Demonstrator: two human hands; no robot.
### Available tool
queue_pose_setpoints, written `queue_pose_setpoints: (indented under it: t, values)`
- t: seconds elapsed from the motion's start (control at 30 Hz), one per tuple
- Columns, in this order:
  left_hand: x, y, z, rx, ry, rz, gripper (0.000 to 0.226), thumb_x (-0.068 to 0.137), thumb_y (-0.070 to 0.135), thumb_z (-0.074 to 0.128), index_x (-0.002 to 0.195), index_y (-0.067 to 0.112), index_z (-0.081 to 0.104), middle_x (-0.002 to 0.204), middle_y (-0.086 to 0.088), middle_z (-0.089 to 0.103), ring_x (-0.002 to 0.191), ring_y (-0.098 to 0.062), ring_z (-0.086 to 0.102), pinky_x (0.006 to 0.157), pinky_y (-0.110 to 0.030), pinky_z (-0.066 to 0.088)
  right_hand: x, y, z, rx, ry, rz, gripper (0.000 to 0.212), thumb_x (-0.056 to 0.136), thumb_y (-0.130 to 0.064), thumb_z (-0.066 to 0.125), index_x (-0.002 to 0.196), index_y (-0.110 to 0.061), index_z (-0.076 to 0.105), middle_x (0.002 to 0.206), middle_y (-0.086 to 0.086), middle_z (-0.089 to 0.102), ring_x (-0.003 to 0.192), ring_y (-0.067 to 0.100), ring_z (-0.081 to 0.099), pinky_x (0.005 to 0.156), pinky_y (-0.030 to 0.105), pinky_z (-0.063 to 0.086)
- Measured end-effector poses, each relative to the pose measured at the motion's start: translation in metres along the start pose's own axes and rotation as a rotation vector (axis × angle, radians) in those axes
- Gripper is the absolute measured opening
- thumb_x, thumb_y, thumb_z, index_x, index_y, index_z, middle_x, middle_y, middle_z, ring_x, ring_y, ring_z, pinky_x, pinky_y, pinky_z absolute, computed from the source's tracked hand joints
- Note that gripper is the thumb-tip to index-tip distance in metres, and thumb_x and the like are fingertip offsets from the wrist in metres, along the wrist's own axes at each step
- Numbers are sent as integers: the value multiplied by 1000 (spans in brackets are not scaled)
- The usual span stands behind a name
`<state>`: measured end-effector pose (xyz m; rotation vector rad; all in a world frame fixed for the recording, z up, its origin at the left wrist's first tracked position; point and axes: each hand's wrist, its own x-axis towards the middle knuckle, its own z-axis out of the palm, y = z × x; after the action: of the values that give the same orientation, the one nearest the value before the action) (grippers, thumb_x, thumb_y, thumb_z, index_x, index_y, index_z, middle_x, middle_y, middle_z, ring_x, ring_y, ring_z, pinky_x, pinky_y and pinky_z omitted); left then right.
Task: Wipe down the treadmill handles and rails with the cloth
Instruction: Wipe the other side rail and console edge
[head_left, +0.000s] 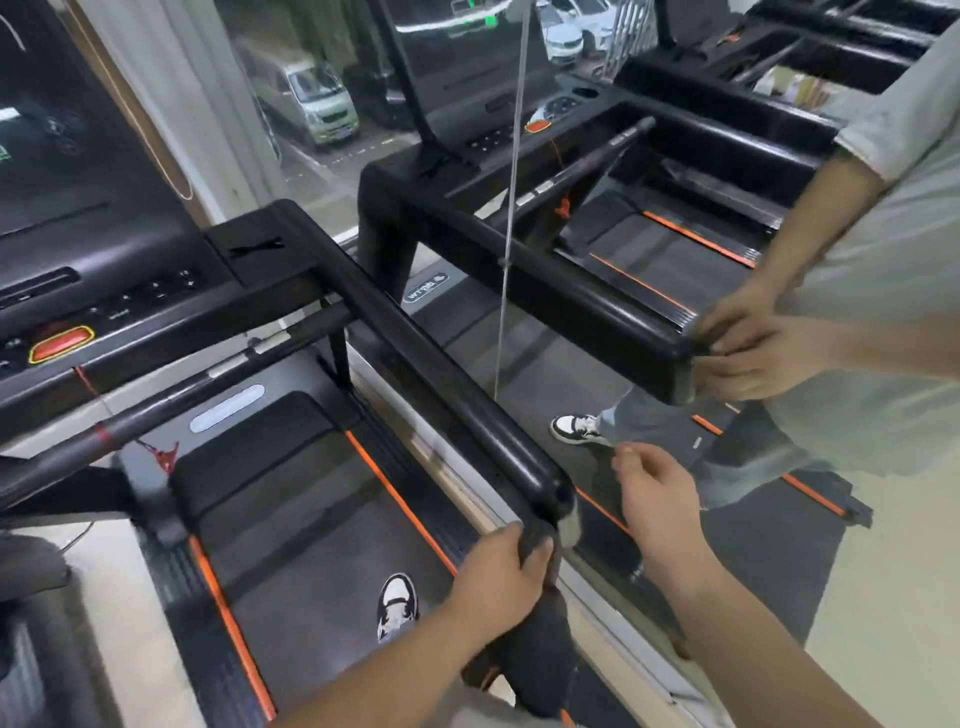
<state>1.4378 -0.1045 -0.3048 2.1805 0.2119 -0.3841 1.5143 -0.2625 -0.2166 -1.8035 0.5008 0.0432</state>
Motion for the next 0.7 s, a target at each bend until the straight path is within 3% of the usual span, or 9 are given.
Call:
queue_pose_setpoints:
  t: [0.07, 0.13, 0.2, 0.27, 0.37, 0.5, 0.6, 0.7]
  values:
    - [2, -4, -38, -205, 88, -105, 41, 91, 64, 50, 86, 26, 66, 80, 9, 69, 84, -18, 67, 76, -32, 53, -8, -13, 16, 34, -94, 16, 19, 102, -16, 54, 96, -13, 71, 75, 3, 68, 71, 20, 61, 71, 36, 52]
    - [-4, 3, -78, -447, 174, -188, 35, 98, 55, 59, 92, 23, 73, 87, 3, 76, 87, -19, 73, 81, -35, 60, -22, -27, 38, 37, -242, 29, 19, 103, -15, 53, 97, -8, 70, 69, 8, 66, 62, 20, 59, 56, 31, 49]
    - [-12, 8, -113, -691, 208, -264, 30, 101, 45, 62, 101, 19, 76, 97, -5, 80, 93, -23, 76, 88, -41, 62, -40, -40, 63, 6, -405, 46, 23, 104, -21, 55, 94, -6, 69, 70, 12, 66, 60, 21, 58, 50, 27, 45]
    - [-24, 12, -144, -908, 226, -291, 30, 102, 40, 61, 109, 15, 76, 105, -12, 79, 101, -30, 75, 96, -46, 59, -58, -48, 86, -101, -518, 46, 31, 102, -35, 60, 92, -9, 72, 75, 5, 70, 65, 16, 61, 56, 25, 48]
    - [-46, 18, -182, -1137, 271, -309, 35, 104, 36, 58, 122, 10, 72, 116, -17, 76, 109, -34, 73, 101, -47, 56, -77, -56, 110, -189, -613, 80, 35, 95, -52, 65, 100, -19, 75, 98, -1, 78, 87, 10, 73, 80, 29, 57]
    - [-72, 2, -222, -1447, 275, -348, 53, 102, 54, 51, 122, 11, 74, 120, -15, 75, 109, -30, 74, 97, -44, 53, -106, -81, 148, 124, -937, 324, 52, 98, -59, 52, 124, -20, 74, 118, 4, 76, 111, 17, 72, 97, 36, 53]
    - [-85, -37, -251, -1605, 277, -342, 70, 100, 66, 43, 121, 8, 77, 127, -18, 71, 116, -33, 70, 106, -48, 47, -129, -93, 185, 122, -1002, 309, 52, 95, -58, 55, 130, -22, 69, 124, 1, 74, 116, 17, 70, 87, 29, 57]
    - [-102, -77, -281, -1647, 276, -296, 54, 101, 41, 46, 130, 1, 69, 133, -23, 67, 124, -38, 65, 115, -51, 41, -147, -92, 225, 77, -1130, 211, 54, 92, -54, 59, 136, -24, 62, 133, -6, 69, 124, 10, 64, 100, 29, 52]
